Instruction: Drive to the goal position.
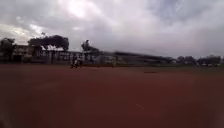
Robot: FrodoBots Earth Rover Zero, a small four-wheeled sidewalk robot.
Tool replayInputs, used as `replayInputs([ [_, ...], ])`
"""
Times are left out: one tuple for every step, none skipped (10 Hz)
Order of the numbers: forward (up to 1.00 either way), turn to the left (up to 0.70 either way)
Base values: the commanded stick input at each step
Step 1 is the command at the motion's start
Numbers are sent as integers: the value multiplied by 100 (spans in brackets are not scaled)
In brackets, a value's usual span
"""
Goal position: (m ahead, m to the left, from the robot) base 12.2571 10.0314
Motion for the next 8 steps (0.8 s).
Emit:
replayInputs([
  [70, 0],
  [70, 0],
  [70, 0],
  [70, 0],
  [70, 0],
  [70, 0],
  [70, 0],
  [70, 0],
])
